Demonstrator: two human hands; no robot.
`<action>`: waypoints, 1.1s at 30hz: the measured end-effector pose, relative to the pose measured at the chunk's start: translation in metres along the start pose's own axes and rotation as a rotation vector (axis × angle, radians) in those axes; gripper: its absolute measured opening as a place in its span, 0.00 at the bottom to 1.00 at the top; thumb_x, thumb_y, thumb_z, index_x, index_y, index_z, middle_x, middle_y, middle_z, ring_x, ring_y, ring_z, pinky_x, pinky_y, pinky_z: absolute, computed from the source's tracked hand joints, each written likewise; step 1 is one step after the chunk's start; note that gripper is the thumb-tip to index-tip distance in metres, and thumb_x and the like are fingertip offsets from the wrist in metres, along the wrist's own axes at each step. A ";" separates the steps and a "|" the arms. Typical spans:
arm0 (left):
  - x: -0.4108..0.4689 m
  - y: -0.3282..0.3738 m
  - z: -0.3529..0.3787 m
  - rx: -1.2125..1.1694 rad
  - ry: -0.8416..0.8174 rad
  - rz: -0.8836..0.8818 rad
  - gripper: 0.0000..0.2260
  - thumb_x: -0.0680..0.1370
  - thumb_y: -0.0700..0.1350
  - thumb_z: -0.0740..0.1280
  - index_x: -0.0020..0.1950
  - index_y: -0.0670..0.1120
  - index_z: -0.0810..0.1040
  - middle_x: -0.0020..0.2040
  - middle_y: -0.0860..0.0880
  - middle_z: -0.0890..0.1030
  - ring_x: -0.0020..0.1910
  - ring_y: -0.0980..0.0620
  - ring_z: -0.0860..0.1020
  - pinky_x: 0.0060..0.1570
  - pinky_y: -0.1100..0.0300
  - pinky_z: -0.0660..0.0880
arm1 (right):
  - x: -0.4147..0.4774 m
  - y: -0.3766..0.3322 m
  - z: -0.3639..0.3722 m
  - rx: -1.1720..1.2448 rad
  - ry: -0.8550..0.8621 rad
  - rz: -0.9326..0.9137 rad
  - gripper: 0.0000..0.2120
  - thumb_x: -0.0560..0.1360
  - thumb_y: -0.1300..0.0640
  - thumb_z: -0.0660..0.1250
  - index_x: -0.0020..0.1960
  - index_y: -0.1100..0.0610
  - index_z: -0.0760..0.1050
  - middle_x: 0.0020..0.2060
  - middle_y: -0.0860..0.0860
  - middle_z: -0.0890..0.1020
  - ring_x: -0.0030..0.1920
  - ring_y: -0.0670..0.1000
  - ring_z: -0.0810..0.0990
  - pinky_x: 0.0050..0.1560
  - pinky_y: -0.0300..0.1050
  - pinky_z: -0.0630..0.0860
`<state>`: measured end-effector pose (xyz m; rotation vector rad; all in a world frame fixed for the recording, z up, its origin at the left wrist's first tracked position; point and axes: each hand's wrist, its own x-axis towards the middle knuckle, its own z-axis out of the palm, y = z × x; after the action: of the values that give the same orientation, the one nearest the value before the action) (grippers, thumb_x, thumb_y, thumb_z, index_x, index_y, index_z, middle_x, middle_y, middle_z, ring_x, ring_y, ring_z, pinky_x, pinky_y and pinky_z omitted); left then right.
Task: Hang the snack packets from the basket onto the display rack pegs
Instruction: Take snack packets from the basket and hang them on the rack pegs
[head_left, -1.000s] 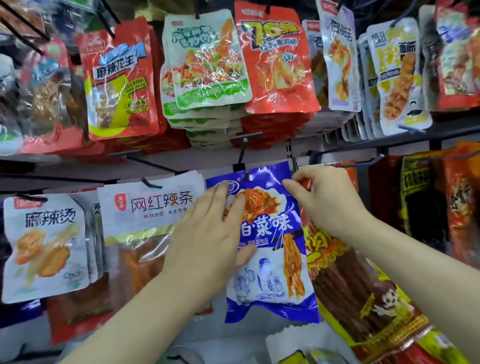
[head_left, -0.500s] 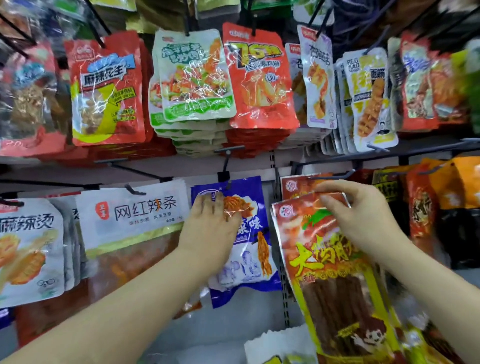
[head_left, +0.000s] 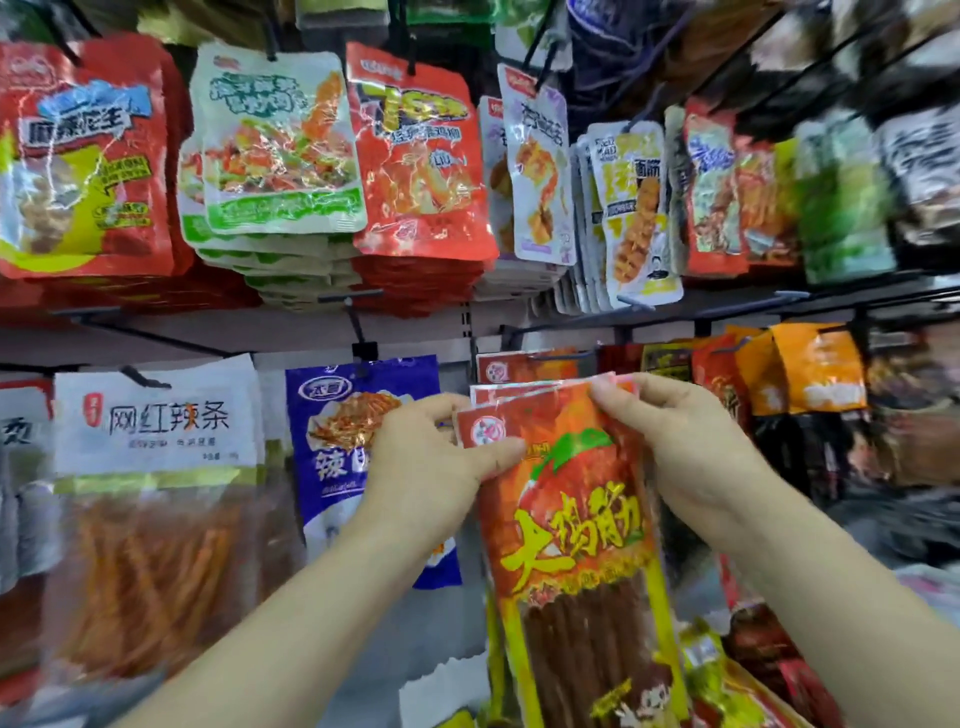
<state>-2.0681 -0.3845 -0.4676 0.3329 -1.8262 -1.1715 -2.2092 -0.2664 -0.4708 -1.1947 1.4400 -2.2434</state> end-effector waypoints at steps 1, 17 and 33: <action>-0.001 -0.001 0.001 0.046 -0.010 0.026 0.12 0.68 0.35 0.77 0.44 0.49 0.80 0.40 0.48 0.86 0.38 0.50 0.85 0.39 0.56 0.82 | 0.002 -0.002 -0.009 -0.010 -0.042 0.068 0.10 0.72 0.53 0.69 0.40 0.59 0.84 0.36 0.57 0.85 0.34 0.53 0.81 0.39 0.46 0.80; 0.022 0.026 0.018 0.268 -0.110 0.285 0.11 0.67 0.49 0.60 0.34 0.51 0.82 0.27 0.57 0.78 0.29 0.63 0.75 0.34 0.67 0.69 | 0.066 -0.019 -0.026 -0.411 0.262 -0.316 0.20 0.77 0.54 0.69 0.36 0.70 0.74 0.29 0.55 0.70 0.32 0.51 0.66 0.34 0.47 0.62; 0.051 0.039 0.047 0.698 -0.133 0.218 0.21 0.72 0.55 0.70 0.65 0.59 0.75 0.58 0.57 0.81 0.56 0.56 0.78 0.57 0.61 0.73 | 0.072 -0.003 -0.031 -0.823 0.346 -0.476 0.18 0.77 0.52 0.67 0.34 0.63 0.78 0.28 0.55 0.78 0.36 0.57 0.77 0.37 0.50 0.66</action>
<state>-2.1243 -0.3695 -0.4139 0.4368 -2.2868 -0.3837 -2.2777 -0.2847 -0.4372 -1.5379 2.6202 -2.2683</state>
